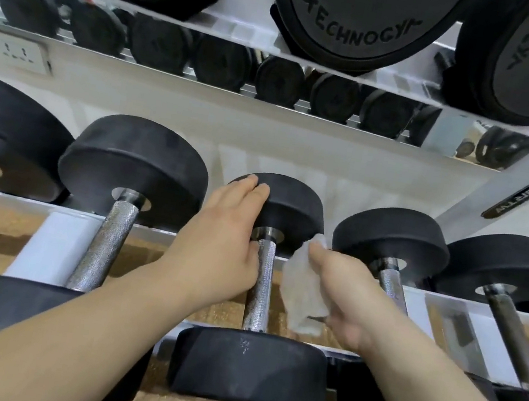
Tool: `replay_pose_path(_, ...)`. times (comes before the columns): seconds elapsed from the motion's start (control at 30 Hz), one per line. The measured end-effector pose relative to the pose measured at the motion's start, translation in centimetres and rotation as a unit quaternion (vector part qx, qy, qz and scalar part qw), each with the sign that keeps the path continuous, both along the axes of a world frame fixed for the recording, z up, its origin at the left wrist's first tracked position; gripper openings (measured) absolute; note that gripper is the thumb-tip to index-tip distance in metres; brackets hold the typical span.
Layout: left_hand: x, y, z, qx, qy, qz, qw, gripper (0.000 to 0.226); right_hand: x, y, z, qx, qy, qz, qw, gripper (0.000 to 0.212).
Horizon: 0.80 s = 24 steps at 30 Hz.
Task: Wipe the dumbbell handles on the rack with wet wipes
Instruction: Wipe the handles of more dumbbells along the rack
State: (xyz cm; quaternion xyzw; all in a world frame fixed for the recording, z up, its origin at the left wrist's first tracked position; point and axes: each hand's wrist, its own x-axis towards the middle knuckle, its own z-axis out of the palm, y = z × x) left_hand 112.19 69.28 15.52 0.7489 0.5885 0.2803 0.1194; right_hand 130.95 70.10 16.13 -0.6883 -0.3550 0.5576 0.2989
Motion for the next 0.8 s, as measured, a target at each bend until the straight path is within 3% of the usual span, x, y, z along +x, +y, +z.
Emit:
replay_pose_path(0.07,0.2,-0.1,0.0,0.003,-0.004,0.004,1.000,0.081,-2.0,0.1,-2.0,-0.055,0.093,0.032,0.994,0.041)
replay_pose_path(0.17,0.4,-0.2,-0.2,-0.003,0.005,0.004,1.000,0.084,-3.8,1.4,-3.0,-0.043,0.151,0.042,0.987,0.019)
replay_pose_path(0.33,0.4,-0.2,-0.4,-0.016,0.021,0.002,1.000,0.091,-5.2,2.6,-2.8,-0.042,0.184,0.026,0.982,0.030)
replay_pose_path(0.43,0.4,-0.1,-0.3,-0.025,0.022,0.004,0.999,0.095,-4.4,1.9,-3.4,-0.053,0.210,0.086,0.972,0.038)
replay_pose_path(0.63,0.6,-0.1,-0.2,-0.081,-0.012,-0.018,0.996,0.107,-3.3,0.9,-3.8,-0.128,0.196,0.235,0.943,0.043)
replay_pose_path(0.8,-0.2,0.3,0.1,-0.062,0.021,-0.019,0.998,0.095,-5.3,4.4,-2.8,-0.060,0.156,0.134,0.977,0.041)
